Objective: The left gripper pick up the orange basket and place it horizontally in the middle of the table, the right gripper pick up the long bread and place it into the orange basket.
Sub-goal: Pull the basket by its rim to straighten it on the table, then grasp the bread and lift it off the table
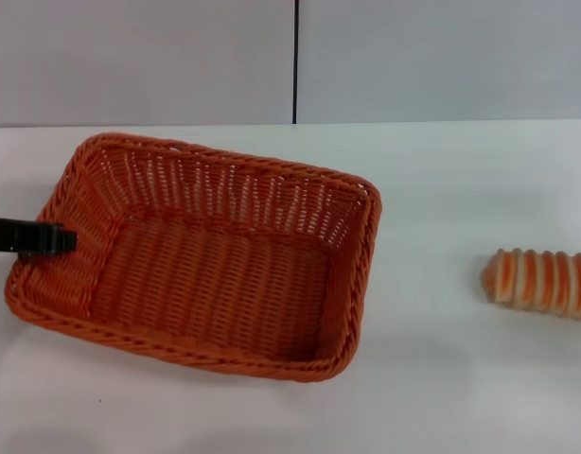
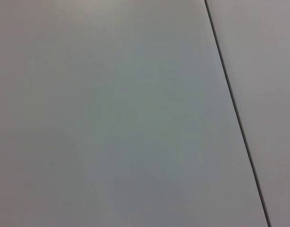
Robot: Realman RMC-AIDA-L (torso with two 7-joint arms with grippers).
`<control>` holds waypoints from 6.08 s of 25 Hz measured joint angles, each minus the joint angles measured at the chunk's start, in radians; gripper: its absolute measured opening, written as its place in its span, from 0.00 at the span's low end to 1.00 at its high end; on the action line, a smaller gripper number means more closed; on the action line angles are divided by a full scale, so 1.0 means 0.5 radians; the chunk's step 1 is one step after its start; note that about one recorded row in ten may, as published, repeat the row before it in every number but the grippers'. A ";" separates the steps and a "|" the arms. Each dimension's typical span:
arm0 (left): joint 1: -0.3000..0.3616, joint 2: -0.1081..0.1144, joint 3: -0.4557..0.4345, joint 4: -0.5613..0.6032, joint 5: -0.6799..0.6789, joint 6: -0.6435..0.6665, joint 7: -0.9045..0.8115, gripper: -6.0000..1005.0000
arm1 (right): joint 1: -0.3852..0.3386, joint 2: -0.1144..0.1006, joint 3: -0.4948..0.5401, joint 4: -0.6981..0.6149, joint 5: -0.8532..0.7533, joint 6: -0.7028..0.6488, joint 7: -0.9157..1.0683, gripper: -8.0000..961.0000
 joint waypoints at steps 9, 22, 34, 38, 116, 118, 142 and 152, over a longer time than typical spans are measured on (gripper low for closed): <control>0.160 0.000 0.011 0.081 -0.201 -0.032 -0.001 0.16 | -0.001 0.005 -0.002 0.033 -0.002 -0.008 0.001 0.65; 0.349 0.020 0.033 0.031 -0.406 -0.227 0.009 0.16 | 0.000 0.008 -0.005 0.067 -0.002 -0.014 0.003 0.65; 0.332 0.016 0.098 0.017 -0.461 -0.184 0.008 0.19 | 0.004 0.008 0.010 0.096 0.010 -0.020 0.003 0.65; 0.349 0.017 0.101 0.005 -0.501 -0.176 0.008 0.22 | 0.022 0.008 0.008 0.097 0.005 -0.006 0.002 0.65; -0.082 0.037 -1.229 -1.651 -2.082 0.297 2.475 0.74 | 0.387 -0.050 -1.457 -2.540 -3.641 -0.277 3.772 0.59; -0.083 0.037 -1.231 -1.656 -2.082 0.298 2.475 0.74 | 0.391 -0.049 -1.473 -2.531 -3.642 -0.249 3.772 0.59; -0.168 0.037 -1.236 -1.777 -2.082 0.299 2.466 0.74 | 0.247 -0.010 -1.484 -2.651 -3.393 0.074 3.712 0.37; -0.167 0.037 -1.236 -1.793 -2.083 0.310 2.465 0.73 | 0.195 -0.004 -1.485 -3.181 -3.179 -0.113 3.771 0.29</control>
